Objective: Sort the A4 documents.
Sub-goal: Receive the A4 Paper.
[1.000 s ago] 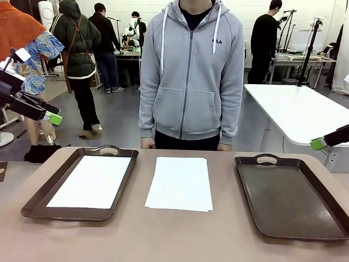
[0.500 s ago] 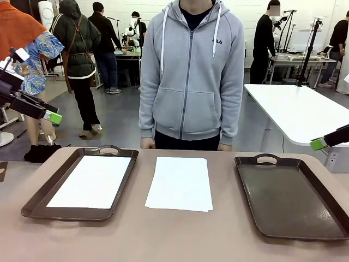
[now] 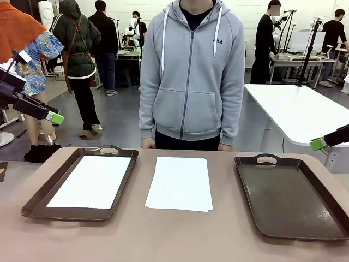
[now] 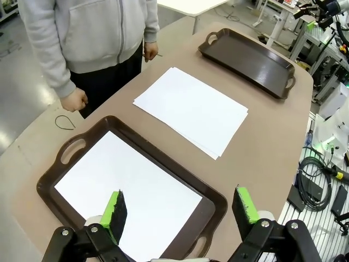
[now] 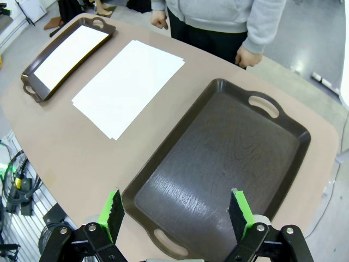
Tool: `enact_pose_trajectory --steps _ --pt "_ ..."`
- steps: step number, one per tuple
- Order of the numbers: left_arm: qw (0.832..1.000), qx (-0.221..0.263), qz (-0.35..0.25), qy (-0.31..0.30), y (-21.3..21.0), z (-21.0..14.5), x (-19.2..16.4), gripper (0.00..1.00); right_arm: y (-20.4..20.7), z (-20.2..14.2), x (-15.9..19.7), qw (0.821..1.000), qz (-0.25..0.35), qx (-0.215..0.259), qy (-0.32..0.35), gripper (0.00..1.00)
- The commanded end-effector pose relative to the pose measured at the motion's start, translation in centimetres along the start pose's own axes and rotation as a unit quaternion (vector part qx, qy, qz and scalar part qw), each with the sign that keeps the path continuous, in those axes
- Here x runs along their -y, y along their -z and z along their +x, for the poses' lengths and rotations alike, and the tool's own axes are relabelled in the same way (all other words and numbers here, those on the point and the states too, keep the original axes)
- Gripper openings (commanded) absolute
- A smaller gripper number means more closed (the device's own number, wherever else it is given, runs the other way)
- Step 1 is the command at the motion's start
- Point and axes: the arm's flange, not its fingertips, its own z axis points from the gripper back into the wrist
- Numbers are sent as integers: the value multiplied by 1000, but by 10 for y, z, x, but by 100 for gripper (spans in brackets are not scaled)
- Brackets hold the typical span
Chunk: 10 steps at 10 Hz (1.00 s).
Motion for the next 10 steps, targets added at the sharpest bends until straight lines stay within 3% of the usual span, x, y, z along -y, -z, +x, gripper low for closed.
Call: enact_pose_trajectory --steps 1,10 --pt "1000 3 -3 6 -2 -1 1 100 1 0 0 1000 6 1 0 100" --pt "1000 3 -3 6 -2 -1 1 100 1 0 0 1000 6 1 0 100"
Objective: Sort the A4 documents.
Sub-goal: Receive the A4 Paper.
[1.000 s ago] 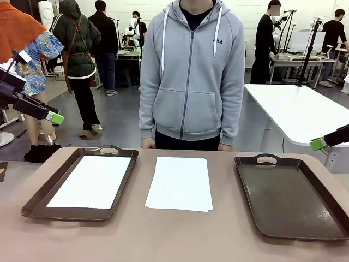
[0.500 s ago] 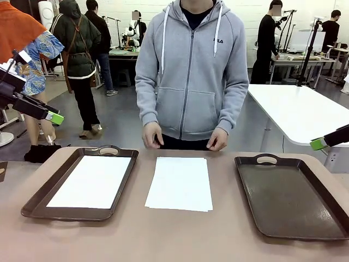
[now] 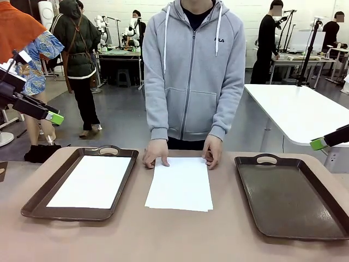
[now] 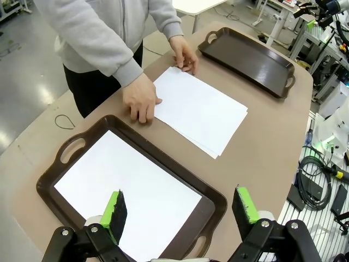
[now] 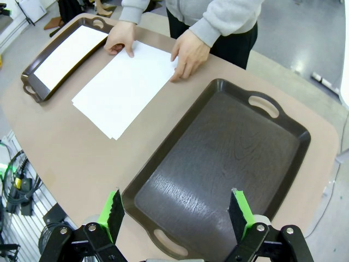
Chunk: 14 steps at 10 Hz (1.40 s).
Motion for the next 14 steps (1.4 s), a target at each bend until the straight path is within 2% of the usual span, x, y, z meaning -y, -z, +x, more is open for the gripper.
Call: enact_pose_trajectory --steps 1,14 --pt "1000 5 -3 5 -2 -1 0 100 1 0 0 1000 6 1 0 100" --pt "1000 5 -3 5 -2 -1 0 100 1 0 0 1000 6 1 0 100"
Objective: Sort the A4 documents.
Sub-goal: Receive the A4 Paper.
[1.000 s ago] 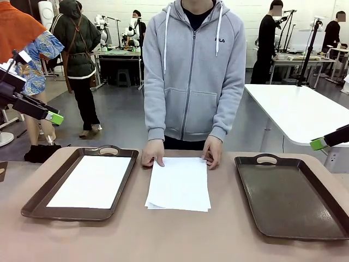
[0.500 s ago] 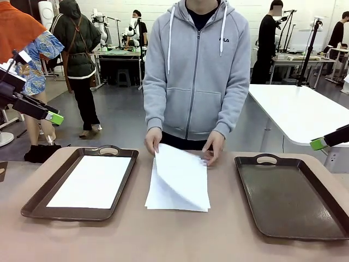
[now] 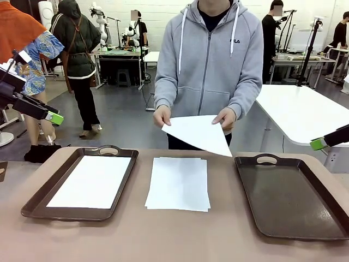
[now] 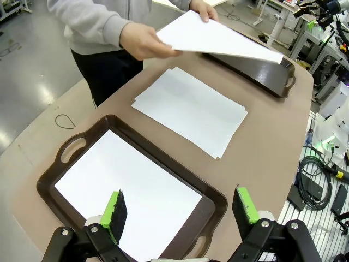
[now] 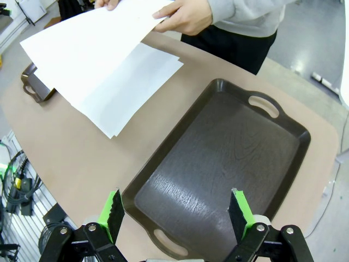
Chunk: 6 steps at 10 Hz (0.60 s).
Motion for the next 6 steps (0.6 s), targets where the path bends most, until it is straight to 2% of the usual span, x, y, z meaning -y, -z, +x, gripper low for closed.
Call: enact_pose_trajectory --steps 1,6 --pt "1000 5 -3 5 -1 -1 0 100 1 0 0 1000 6 1 0 100" --pt "1000 5 -3 5 -1 -1 0 100 1 0 0 1000 6 1 0 100"
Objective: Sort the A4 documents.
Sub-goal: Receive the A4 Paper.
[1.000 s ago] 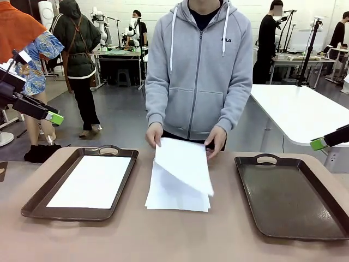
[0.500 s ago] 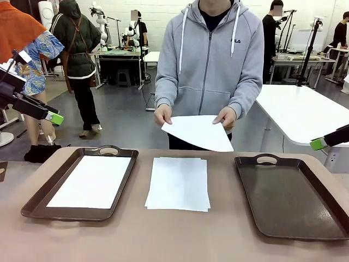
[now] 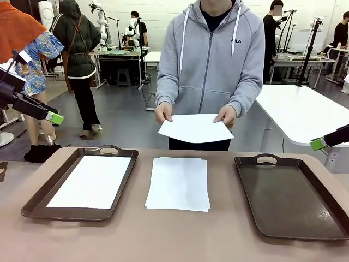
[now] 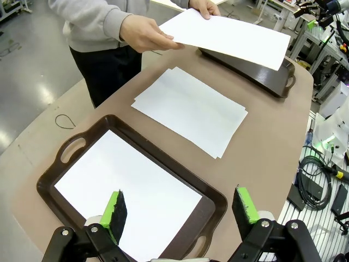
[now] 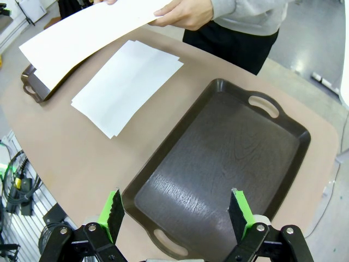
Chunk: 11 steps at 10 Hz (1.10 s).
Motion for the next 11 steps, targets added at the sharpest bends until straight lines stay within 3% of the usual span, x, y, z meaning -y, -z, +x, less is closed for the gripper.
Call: enact_pose_trajectory --steps 1,11 --pt "1000 6 -3 5 -1 -1 0 100 1 0 0 1000 6 1 0 100" --pt "1000 6 -3 5 -1 -1 0 100 1 0 0 1000 6 1 0 100"
